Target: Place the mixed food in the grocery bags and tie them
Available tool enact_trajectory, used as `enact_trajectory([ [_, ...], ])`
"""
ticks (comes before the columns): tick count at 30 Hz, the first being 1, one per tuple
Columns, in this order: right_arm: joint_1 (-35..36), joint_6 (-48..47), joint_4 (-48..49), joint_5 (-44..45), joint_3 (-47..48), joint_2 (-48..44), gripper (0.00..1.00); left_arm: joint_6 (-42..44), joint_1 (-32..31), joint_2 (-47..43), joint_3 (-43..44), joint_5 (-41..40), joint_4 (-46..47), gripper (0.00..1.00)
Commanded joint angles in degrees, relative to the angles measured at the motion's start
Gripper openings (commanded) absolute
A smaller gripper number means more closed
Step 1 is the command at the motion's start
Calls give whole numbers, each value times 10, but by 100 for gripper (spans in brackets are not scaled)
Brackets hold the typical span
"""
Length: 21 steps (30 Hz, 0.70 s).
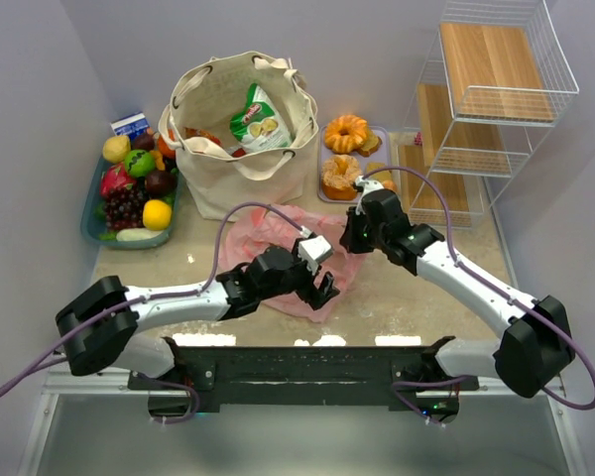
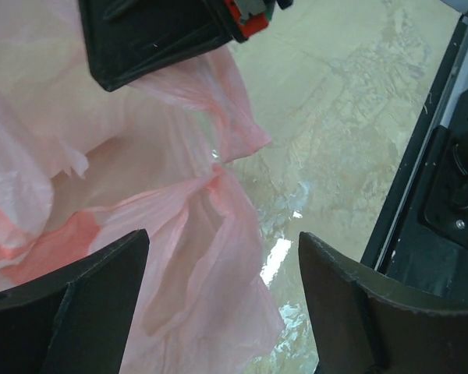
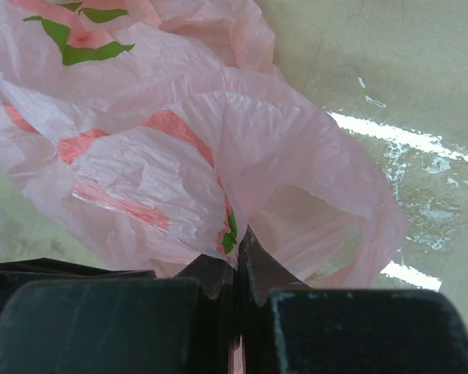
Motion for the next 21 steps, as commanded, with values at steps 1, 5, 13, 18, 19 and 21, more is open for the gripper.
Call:
enact_trajectory([
  [1,-10,6,20,-26,-6,-22,0,-3,-1,41,14,47,65,83],
  [5,-12,5,22,-26,-8,-20,0,-13,0,96,43,74,54,83],
  [13,-17,2,22,-25,-14,-24,0,-20,0,155,59,86,52,64],
  [18,-23,-11,12,-14,-11,-24,0,-19,1,126,42,54,52,10],
  [19,-27,-13,8,-14,-10,-23,0,-17,1,102,38,39,50,0],
  [21,-34,-19,3,0,-10,-25,0,-10,1,72,22,25,46,0],
])
